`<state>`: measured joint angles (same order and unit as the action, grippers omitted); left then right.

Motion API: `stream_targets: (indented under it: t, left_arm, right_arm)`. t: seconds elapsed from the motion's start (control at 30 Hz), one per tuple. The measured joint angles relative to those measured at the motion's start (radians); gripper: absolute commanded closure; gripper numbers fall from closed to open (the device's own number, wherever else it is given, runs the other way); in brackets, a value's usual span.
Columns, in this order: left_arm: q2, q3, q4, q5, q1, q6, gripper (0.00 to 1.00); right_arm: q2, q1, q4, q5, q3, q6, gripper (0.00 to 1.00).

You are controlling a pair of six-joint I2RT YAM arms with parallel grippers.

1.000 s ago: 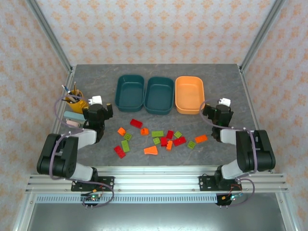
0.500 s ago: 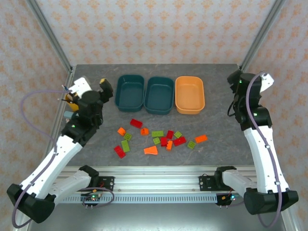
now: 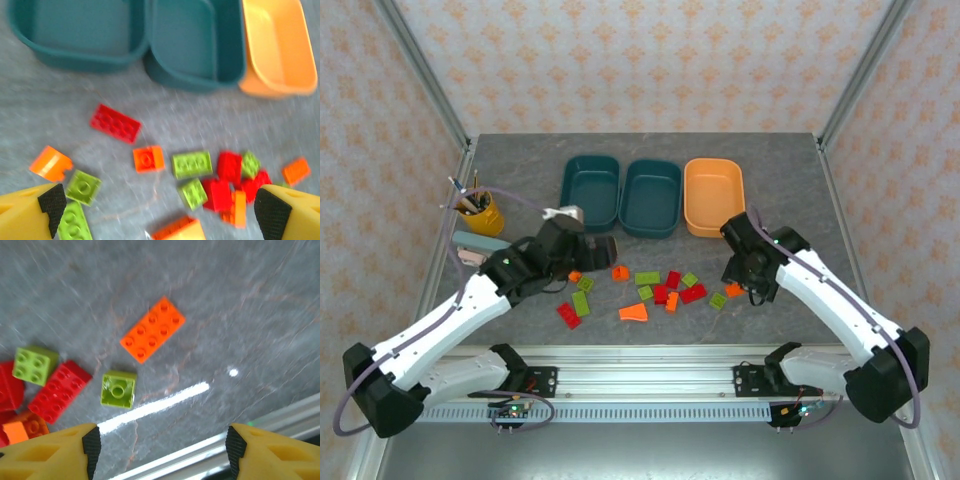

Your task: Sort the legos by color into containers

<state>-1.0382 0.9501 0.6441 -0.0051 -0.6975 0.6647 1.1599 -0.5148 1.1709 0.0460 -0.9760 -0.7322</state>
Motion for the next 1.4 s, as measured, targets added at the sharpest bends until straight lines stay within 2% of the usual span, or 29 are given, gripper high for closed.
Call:
stream_targets:
  t: [0.23, 0.53, 0.97, 1.4]
  left_arm:
    - [-0.022, -0.048, -0.029, 0.05, -0.163, 0.017, 0.03]
    - [-0.051, -0.049, -0.104, 0.061, -0.245, 0.016, 0.03]
    - [-0.058, -0.049, -0.14, 0.076, -0.252, 0.016, 0.03]
    - [-0.058, -0.049, -0.152, 0.077, -0.252, 0.016, 0.03]
  right_arm:
    - [0.1, 0.0, -0.169, 0.147, 0.128, -0.013, 0.35]
    - [0.172, 0.001, -0.317, 0.195, 0.182, -0.019, 0.35]
    - [0.19, 0.047, -0.427, 0.239, 0.235, -0.019, 0.36]
    - [0.258, 0.061, -0.47, 0.256, 0.25, -0.019, 0.48]
